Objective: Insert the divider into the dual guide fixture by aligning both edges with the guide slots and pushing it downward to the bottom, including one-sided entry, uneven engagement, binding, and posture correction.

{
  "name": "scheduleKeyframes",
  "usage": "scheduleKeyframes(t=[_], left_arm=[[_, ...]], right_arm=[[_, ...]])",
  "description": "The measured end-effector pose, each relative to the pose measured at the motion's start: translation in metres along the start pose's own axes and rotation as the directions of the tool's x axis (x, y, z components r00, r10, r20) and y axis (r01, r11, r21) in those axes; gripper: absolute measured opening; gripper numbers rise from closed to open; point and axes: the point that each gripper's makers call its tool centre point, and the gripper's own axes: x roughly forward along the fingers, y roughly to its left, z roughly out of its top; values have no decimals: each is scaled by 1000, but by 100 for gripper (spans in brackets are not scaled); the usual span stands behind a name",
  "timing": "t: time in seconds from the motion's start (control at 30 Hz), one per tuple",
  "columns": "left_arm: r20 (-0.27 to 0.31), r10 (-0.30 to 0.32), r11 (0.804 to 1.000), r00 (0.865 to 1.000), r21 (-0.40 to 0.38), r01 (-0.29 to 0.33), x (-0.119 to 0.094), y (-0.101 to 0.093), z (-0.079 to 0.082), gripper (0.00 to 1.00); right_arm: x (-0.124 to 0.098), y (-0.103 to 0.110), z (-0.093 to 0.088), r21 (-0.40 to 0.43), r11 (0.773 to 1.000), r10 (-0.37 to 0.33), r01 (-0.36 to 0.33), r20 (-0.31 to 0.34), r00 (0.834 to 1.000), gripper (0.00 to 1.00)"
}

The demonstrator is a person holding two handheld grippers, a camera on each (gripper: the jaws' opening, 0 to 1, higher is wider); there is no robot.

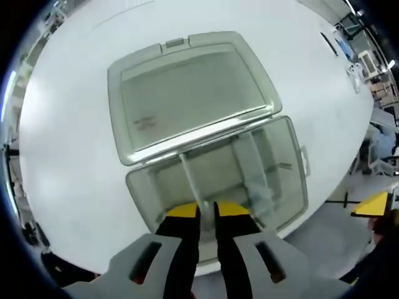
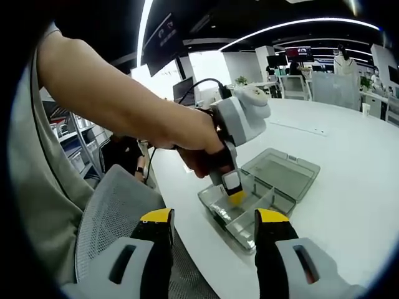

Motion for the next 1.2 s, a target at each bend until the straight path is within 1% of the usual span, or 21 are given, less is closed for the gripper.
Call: scheduleKeyframes(t=[0.3,0.53,0.73,0.93,1.2], left_arm=[[19,-44,999,999,-10,44,-7,-5,-5,7],[33,-73,997,997,-36,74,-9,-6,-8,6],[34,-72,996,997,-42,73,-8,-7,-9,5],[16,-61,996,998,-65,62,-8,-7,-9,3],[-5,-40,997,999,-63,39,-6,-9,-11,1]], right_arm=[[1,3,2,-7,1000,6,-6,-1,1000,49],[1,5,3,-14,1000,9,-9,-4,1000,49],[1,6,3,-14,1000,9,-10,-4,1000,49],[2,7,2,-15,1000,10,-10,-6,1000,49],[1,6,2,-13,1000,7,-7,-7,1000,48]])
